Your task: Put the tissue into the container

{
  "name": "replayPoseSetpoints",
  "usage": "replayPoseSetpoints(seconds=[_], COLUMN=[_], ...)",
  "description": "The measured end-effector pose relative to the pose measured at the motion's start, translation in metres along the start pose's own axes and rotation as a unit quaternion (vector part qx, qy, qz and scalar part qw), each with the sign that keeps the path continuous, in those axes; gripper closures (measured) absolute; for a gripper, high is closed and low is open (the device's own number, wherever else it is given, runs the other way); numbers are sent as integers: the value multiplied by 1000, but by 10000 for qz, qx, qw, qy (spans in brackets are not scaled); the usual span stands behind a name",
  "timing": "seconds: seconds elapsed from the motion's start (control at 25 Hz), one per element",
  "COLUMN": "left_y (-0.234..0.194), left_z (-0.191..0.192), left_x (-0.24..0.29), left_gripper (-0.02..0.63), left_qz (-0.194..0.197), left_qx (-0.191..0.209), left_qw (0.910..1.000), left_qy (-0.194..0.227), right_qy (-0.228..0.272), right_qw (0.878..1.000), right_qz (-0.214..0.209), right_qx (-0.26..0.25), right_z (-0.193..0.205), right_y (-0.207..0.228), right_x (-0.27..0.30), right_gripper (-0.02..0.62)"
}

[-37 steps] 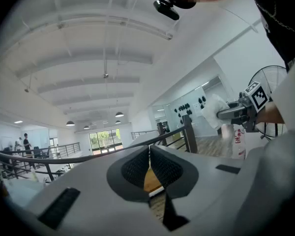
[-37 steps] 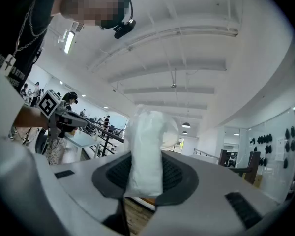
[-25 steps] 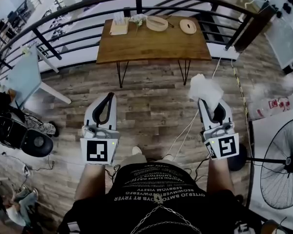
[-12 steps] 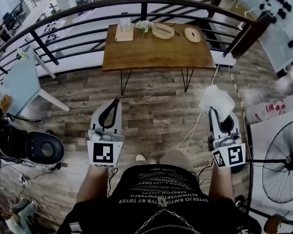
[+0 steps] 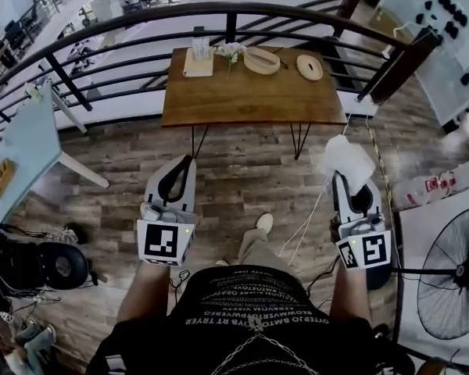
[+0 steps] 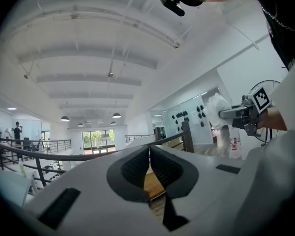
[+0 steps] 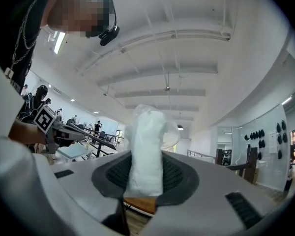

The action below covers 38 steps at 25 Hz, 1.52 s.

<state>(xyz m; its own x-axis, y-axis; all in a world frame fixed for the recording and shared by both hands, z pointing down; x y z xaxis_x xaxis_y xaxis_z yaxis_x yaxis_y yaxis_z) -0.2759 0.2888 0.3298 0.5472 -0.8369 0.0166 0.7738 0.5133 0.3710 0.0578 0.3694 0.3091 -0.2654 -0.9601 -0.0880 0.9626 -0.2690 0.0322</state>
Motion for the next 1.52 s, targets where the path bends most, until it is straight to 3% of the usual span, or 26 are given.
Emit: replayPoseSetpoints(seconds=[0.44,0.76,1.0,1.52], left_y=[-6,21,38,46], left_z=[-5,-22,-42,-41], left_x=[108,201,264,316], left_gripper=[575,575,575,575], left_qz=[-130,-10,-131,-329], left_qx=[-69,113,114,108], left_qw=[9998,9999,9998,9987], left_qy=[-119,-81,-36,-371], right_qy=[-140,-111,-170,-252], right_qw=[9993,9988,9974,9941], right_qz=[-125,-160,-374,-715], right_qx=[309,449,591,771], right_z=[20,24,30,35], right_y=[92,168,218,278], right_x=[80,122,149,203], right_gripper=[469,469,469,470])
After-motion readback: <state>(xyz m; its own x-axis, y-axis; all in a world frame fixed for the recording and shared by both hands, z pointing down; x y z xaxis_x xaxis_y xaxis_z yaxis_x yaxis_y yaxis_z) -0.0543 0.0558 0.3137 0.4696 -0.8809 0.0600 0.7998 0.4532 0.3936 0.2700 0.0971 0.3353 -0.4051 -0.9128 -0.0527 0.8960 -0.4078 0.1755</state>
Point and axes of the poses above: the fingertips, and each gripper's own axes: x forward along the fingers, y to its right, z out of its underside, the point moved 6 cm from there along -x, backward along the fingers, and after that the axes turned 13 degrees about x, right-handed, at the moved point
